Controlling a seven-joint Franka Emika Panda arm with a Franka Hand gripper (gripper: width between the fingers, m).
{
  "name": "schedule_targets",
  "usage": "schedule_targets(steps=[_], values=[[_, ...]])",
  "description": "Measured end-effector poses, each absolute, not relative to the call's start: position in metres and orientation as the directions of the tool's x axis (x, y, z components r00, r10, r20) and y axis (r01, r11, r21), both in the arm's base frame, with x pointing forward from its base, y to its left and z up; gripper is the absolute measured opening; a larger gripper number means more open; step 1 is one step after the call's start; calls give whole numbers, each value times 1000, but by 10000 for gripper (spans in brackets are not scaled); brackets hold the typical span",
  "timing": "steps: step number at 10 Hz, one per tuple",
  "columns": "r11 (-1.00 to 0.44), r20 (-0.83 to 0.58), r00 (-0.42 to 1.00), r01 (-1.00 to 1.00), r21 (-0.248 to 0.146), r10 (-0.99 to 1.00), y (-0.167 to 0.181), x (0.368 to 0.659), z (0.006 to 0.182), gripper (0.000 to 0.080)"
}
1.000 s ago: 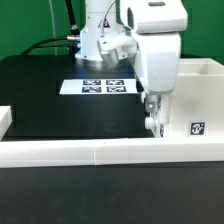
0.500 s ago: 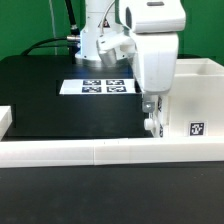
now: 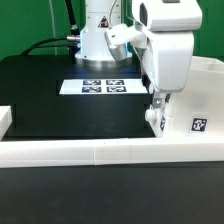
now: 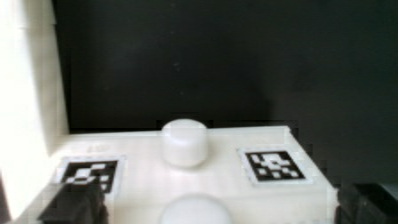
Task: Assemble drawer
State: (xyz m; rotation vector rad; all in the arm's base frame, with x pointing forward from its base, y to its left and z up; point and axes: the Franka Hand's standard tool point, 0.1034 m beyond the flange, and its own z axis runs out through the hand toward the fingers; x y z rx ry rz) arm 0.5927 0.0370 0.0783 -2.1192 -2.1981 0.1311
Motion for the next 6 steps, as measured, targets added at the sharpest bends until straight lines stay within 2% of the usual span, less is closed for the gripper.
schedule_targets(steps=[2, 3, 4, 5, 6], values=[[27, -8, -28, 993, -119, 1000, 17, 594, 81, 649], [20, -8, -21, 997, -70, 1000, -2, 594, 78, 649], [-11, -11, 10, 1000, -27, 1000, -18, 590, 82, 649], [-50, -16, 50, 999, 4, 999, -28, 583, 92, 649], [-84, -10, 85, 995, 56, 996, -33, 577, 101, 649]])
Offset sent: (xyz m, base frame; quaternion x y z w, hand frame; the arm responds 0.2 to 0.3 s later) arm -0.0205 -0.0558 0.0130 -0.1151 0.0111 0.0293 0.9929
